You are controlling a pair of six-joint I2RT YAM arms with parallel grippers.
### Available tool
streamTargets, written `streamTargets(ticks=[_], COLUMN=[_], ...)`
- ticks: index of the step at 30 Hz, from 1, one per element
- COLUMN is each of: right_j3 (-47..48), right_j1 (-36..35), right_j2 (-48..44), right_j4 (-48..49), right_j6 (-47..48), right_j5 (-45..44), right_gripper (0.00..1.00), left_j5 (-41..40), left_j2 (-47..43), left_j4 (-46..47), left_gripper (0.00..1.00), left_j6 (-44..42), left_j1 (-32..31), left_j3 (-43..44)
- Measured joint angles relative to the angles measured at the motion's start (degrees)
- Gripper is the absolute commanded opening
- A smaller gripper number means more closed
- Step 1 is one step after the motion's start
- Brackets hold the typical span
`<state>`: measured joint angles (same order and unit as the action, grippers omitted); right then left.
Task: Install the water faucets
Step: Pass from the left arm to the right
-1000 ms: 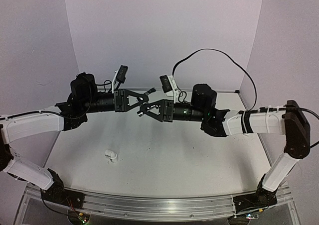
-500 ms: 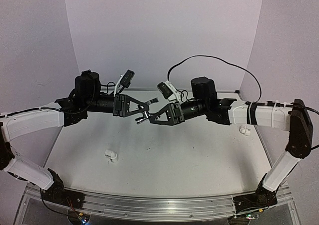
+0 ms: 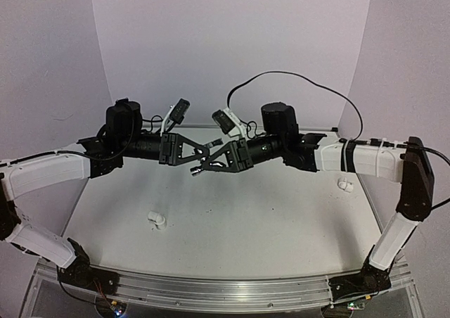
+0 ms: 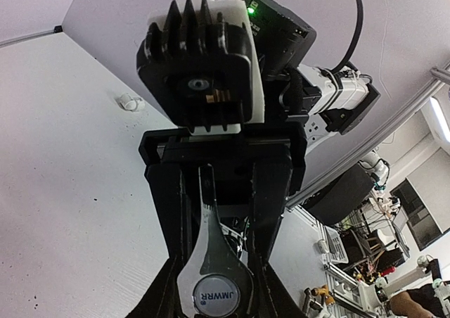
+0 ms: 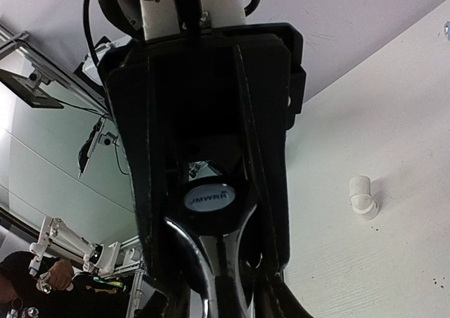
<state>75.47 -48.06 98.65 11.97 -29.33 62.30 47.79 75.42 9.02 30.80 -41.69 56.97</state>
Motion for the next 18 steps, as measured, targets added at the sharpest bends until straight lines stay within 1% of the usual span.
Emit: streamTargets(ticks=[2, 6, 9, 12, 13, 14, 15, 16, 17, 18], right_j3=[0.1, 0.2, 0.3, 0.3, 0.3, 0.3, 0.3, 0.3, 0.3, 0.3], right_j1=[-0.2, -0.2, -0.2, -0.2, -0.2, -0.2, -0.2, -0.2, -0.2, -0.1], right_j2=[0.6, 0.8, 0.8, 0.8, 0.8, 0.8, 0.8, 0.8, 0.8, 0.8], right_j4=[0.0, 0.0, -0.1, -0.1, -0.1, -0.1, -0.1, -0.1, 0.0, 0.1], right_j6=[0.0, 0.6, 0.7, 0.7, 0.7, 0.6, 0.6, 0.6, 0.6, 0.5], right_j5=[0.2, 0.5, 0.3, 0.2, 0.1, 0.1, 0.1, 0.0, 0.0, -0.1], right_gripper=[0.22, 0.21, 0.24, 0.24, 0.22, 0.13, 0.02, 0.0, 0.0, 0.0], left_j5=[0.0, 0.0, 0.1, 0.1, 0.1, 0.1, 0.1, 0.1, 0.2, 0.2], left_j2=[0.0, 0.1, 0.1, 0.1, 0.2, 0.2, 0.3, 0.3, 0.3, 0.3], left_j4=[-0.1, -0.2, -0.2, -0.2, -0.2, -0.2, -0.2, -0.2, -0.2, -0.2], left_gripper=[0.0, 0.0, 0.0, 0.0, 0.0, 0.0, 0.0, 0.0, 0.0, 0.03], left_j6=[0.0, 0.2, 0.2, 0.2, 0.2, 0.2, 0.2, 0.3, 0.5, 0.7], left_j1=[0.0, 0.1, 0.1, 0.1, 0.1, 0.1, 0.2, 0.2, 0.3, 0.5], left_j3=[0.0, 0.0, 0.0, 0.0, 0.0, 0.0, 0.0, 0.0, 0.0, 0.0])
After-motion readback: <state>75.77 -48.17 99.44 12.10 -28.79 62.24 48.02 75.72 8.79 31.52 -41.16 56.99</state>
